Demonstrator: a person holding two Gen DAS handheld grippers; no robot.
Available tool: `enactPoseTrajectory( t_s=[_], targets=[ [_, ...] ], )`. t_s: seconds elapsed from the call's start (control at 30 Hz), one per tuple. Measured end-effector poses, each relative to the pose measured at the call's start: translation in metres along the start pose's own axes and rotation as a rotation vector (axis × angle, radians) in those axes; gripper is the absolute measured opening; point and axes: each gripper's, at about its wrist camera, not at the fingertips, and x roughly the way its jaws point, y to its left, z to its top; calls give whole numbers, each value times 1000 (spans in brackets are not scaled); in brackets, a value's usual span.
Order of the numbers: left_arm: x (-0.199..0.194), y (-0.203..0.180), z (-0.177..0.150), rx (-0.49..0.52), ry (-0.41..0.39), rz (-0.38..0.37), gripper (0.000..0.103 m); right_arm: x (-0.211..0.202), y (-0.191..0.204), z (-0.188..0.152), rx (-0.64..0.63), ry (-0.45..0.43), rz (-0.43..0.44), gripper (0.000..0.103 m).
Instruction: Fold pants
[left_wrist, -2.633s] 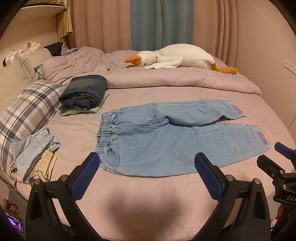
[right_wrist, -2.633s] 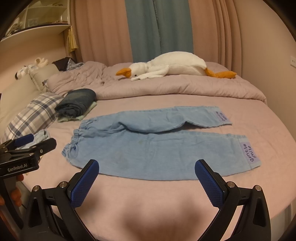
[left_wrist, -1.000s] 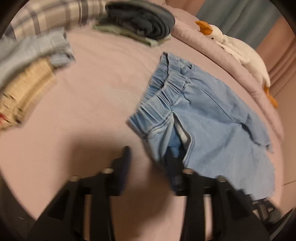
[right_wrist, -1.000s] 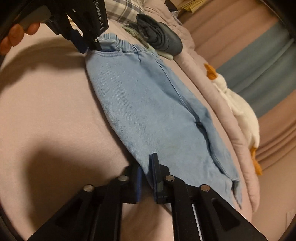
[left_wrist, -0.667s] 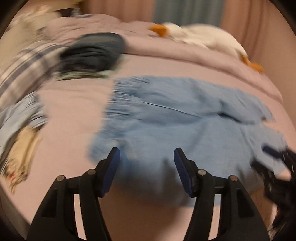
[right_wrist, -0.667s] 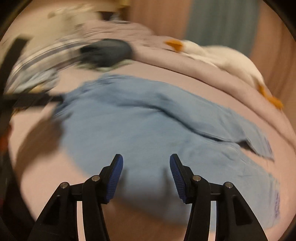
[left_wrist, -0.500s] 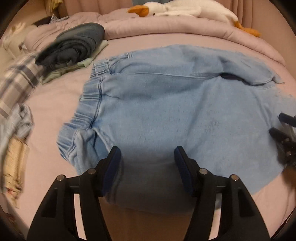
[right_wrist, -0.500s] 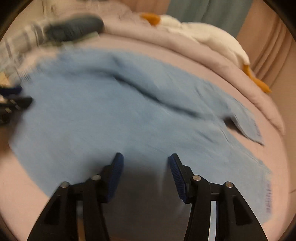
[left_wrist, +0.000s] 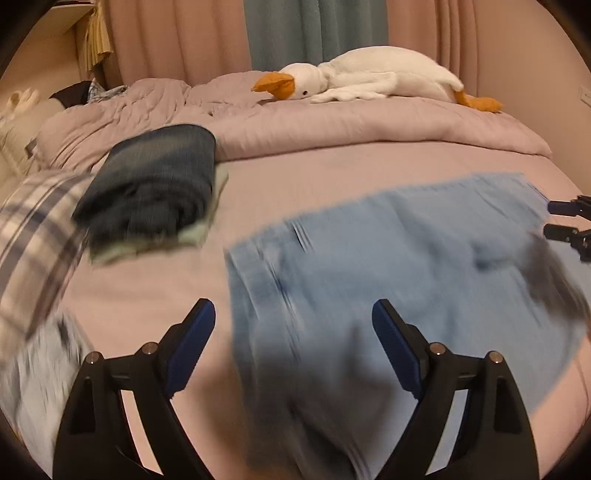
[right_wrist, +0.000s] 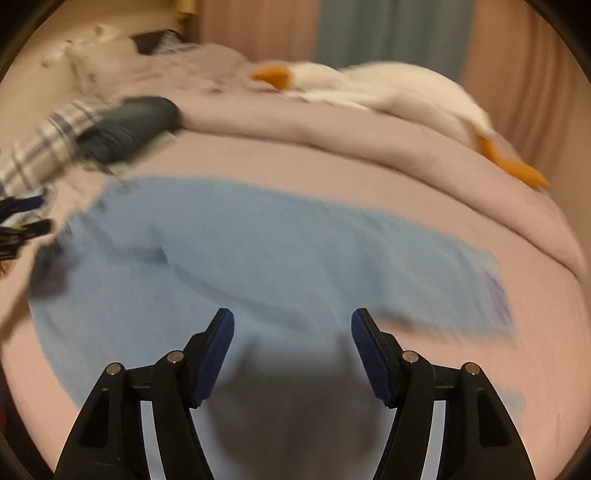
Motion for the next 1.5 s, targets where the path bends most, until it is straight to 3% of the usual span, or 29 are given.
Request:
enactPoseTrajectory(
  t_s=[0.13, 0.37, 0.47, 0.53, 0.63, 0.67, 0.7, 0.73, 0.83, 0.93, 1.03, 1.1, 1.17, 1.3, 1.5],
  targets=[
    [69, 35, 45, -55, 107, -101, 85, 66, 19, 62, -125, 15, 23, 66],
    [135, 47, 65, -30, 242, -160, 74, 155, 14, 129, -251, 81, 82, 66],
    [160, 40, 61, 44, 331, -186, 65, 190, 5, 138, -278, 187, 139, 66],
    [162, 41, 64, 51, 328, -209, 63, 208, 0, 135, -261, 277, 191, 66],
    [160, 42, 67, 64, 324, -218, 54, 206, -1, 135, -252, 301, 230, 64],
    [159, 42, 68, 69, 321, -209, 45, 204, 3, 135, -265, 307, 239, 47],
    [156, 43, 69, 66, 318, -204, 40, 202, 11, 137, -289, 305, 246, 18],
    [153, 43, 71, 66, 315, -194, 29, 196, 24, 136, -336, 299, 229, 9],
    [145, 42, 80, 82, 289, -149, 26, 183, 53, 130, -484, 294, 118, 5],
    [149, 43, 77, 73, 266, -124, 26, 173, 58, 144, -483, 228, 41, 5],
    [164, 31, 70, 122, 301, -60, 27, 198, 68, 135, -492, 295, 1, 4],
    [160, 26, 76, 143, 298, -23, 27, 198, 82, 128, -543, 274, -62, 5],
    [151, 25, 80, 151, 284, -7, 26, 189, 83, 132, -517, 270, -70, 5],
    [96, 20, 83, 169, 158, 38, 26, 143, 94, 145, -546, 161, -145, 5],
    [12, 10, 66, 222, -14, 23, 24, 47, 112, 123, -586, -33, -243, 5]
  ],
)
